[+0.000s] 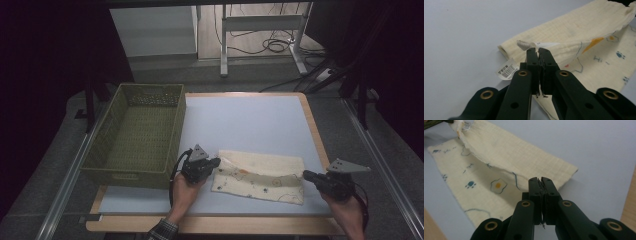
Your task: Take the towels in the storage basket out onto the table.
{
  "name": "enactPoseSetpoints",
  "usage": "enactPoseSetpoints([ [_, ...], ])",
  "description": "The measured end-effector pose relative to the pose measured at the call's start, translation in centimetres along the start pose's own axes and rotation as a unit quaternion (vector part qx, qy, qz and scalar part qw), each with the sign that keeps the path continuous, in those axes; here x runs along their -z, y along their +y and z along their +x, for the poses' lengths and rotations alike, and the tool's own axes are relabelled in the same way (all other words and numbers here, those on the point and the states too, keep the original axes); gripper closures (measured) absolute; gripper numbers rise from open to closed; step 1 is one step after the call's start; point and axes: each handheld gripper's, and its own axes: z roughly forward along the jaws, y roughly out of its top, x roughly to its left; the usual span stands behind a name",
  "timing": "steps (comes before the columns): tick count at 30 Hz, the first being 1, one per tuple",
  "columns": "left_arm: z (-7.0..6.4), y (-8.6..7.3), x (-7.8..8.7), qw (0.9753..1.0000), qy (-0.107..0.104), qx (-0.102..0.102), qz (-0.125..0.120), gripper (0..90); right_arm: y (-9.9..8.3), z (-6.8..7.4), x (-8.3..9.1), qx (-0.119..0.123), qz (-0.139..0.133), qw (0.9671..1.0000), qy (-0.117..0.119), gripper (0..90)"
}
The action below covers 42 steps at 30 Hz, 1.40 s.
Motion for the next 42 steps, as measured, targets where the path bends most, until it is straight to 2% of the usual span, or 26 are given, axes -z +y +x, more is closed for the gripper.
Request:
enactPoseSetpoints([
  [9,-1.0,-1.5,1.1,0.9998,-0.014,-0.016,0.005,87.4,-1.9,1.6,0.6,0.004,0.011,0.9998,0.013,87.4],
  [16,-1.3,-2.6,1.7,0.9995,-0.028,-0.01,0.009,86.9,-3.1,2.5,0.8,-0.002,0.01,0.9995,0.029,87.1],
  [19,-1.5,-3.1,2.1,0.9992,-0.04,-0.003,0.009,83.4,-3.6,2.7,0.8,-0.002,0.014,0.9994,0.03,86.0],
  [21,-1.4,-3.5,2.8,0.9987,-0.051,0.008,0.0,83.4,-4.0,2.6,0.9,-0.014,0.011,0.9994,0.03,85.7],
  [23,-1.4,-3.7,3.2,0.9986,-0.052,0.01,0.0,82.8,-4.4,2.4,1.3,-0.023,0.004,0.9993,0.031,85.5],
  [28,-1.5,-3.7,3.5,0.9986,-0.052,0.009,0.007,73.2,-4.2,2.4,2.2,-0.024,-0.004,0.9994,0.025,80.9],
  [31,-1.5,-3.6,3.6,0.9986,-0.05,0.014,0.003,67.0,-3.8,2.3,2.3,-0.026,-0.006,0.9992,0.028,78.6],
  [34,-1.5,-3.6,3.9,0.9991,-0.039,0.017,0.005,60.9,-3.7,2.3,2.1,-0.025,-0.002,0.9992,0.032,76.6],
  [37,-1.2,-3.9,4.3,0.9982,-0.052,0.031,0.0,58.2,-3.7,2.4,1.7,-0.024,0.005,0.9991,0.035,75.4],
  [42,-0.9,-3.9,3.9,0.9985,-0.039,0.034,0.015,53.0,-3.4,2.2,1.2,-0.026,0.009,0.999,0.035,74.3],
])
